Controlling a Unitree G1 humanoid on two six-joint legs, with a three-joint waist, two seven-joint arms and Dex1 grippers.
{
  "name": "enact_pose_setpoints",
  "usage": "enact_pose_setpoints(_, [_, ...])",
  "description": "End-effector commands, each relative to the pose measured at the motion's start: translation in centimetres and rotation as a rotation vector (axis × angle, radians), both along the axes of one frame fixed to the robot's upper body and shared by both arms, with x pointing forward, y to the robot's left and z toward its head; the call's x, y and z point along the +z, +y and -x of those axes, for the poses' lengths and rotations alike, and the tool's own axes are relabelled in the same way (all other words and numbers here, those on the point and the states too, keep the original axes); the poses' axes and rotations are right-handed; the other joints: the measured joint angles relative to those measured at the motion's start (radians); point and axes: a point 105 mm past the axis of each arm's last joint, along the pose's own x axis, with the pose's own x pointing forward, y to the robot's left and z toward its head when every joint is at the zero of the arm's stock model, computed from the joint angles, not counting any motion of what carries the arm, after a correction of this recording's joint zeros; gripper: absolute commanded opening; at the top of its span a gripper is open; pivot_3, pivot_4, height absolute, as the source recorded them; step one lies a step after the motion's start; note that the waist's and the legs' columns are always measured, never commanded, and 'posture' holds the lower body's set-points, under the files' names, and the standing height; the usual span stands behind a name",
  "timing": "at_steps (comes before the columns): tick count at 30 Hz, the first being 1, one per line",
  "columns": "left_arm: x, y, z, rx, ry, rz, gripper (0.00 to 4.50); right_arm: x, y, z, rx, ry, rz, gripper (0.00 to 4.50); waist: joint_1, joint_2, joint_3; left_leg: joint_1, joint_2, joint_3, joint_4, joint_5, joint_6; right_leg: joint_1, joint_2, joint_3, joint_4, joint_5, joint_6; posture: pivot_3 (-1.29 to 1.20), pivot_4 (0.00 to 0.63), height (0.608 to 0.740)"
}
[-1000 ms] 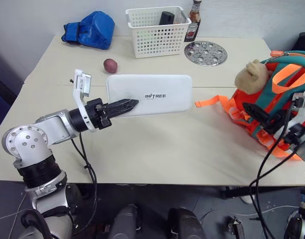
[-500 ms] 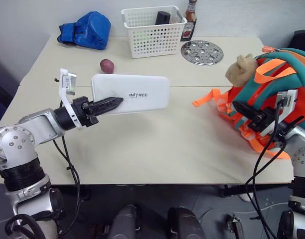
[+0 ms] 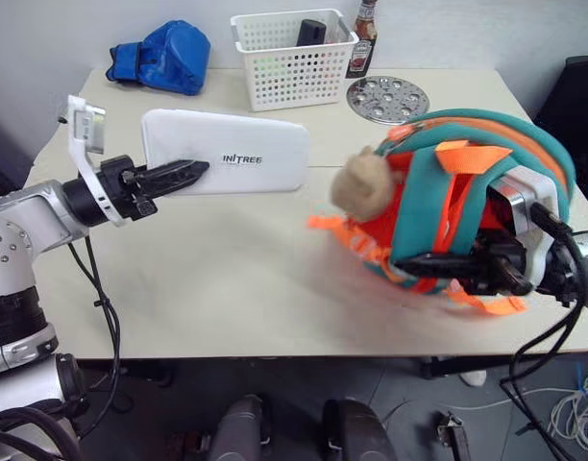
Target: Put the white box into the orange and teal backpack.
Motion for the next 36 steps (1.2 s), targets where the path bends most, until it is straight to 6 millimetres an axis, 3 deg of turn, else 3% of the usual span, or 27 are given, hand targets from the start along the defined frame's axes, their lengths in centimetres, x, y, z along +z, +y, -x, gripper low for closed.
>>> enact_pose_setpoints(1, [3.4,-0.4,2.5,-0.115,-0.164,0.017,1.37,1.3,0.6,2.4,0.150,-0.009,-0.004,0.01,0.000,-0.002,0.001,0.000,0.000,0.000,0.000,0.000,0.000,0.000,0.000,0.000,-0.001,0.000,0.000,0.00,0.150,0.740])
enact_pose_setpoints(9, [4.7,-1.6,4.2,-0.247,-0.217,0.087,1.37,0.3,0.8,1.4,0.121,0.016,0.018,0.01,0.000,-0.003,0.002,0.000,0.000,0.000,0.000,0.000,0.000,0.001,0.000,0.000,-0.002,0.000,0.000,0.00,0.150,0.740])
enact_pose_setpoints(15, [3.2,-1.9,4.3,-0.266,-0.230,-0.010,1.37,0.0,1.0,0.8,0.101,0.011,0.026,0.01,-0.001,-0.003,0.002,0.000,0.000,0.000,0.000,0.000,0.000,0.001,0.000,0.000,-0.002,0.000,0.000,0.00,0.150,0.740])
enact_pose_setpoints(21, [2.1,-3.2,3.0,-0.278,-0.291,-0.121,1.37,0.5,1.4,1.0,0.112,0.003,0.017,0.01,0.002,-0.003,0.002,0.000,0.000,0.000,0.000,0.000,0.000,0.001,0.000,0.000,-0.003,0.000,0.000,0.00,0.150,0.740])
enact_pose_setpoints(28, [-1.7,-3.0,2.8,-0.396,-0.287,-0.460,1.37,0.3,1.2,0.9,0.106,-0.009,0.035,0.01,0.002,-0.003,0.002,-0.001,0.000,0.001,0.000,-0.001,0.001,0.001,0.000,0.000,-0.005,0.000,0.000,0.00,0.150,0.740])
enact_pose_setpoints(36, [-1.2,-4.0,1.5,-0.456,-0.310,-0.501,1.37,0.1,1.2,1.0,0.103,-0.009,0.031,0.01,0.001,-0.003,0.002,-0.002,0.000,0.001,0.000,-0.002,0.002,0.000,-0.001,0.000,-0.005,0.000,0.000,0.00,0.150,0.740])
